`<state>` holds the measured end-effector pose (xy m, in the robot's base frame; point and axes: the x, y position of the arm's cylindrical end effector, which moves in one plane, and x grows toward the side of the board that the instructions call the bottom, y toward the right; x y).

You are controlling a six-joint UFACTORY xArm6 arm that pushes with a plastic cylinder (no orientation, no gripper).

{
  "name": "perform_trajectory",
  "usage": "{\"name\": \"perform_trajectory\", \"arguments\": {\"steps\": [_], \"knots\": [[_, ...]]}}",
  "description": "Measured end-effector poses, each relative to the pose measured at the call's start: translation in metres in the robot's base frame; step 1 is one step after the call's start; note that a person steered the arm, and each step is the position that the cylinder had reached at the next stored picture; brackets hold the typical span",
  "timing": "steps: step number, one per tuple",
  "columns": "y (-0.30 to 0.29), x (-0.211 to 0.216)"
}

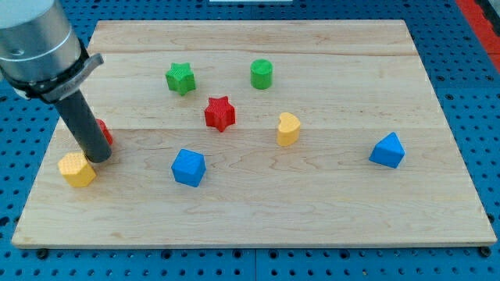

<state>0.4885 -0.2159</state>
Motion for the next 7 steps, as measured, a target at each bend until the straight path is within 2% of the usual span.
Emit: {"name": "perform_trajectory", "arguments": {"steps": [2, 5, 7], "knots": [[-0.005, 0.018], [0.104, -0.018], [0.176, -0.002]]}}
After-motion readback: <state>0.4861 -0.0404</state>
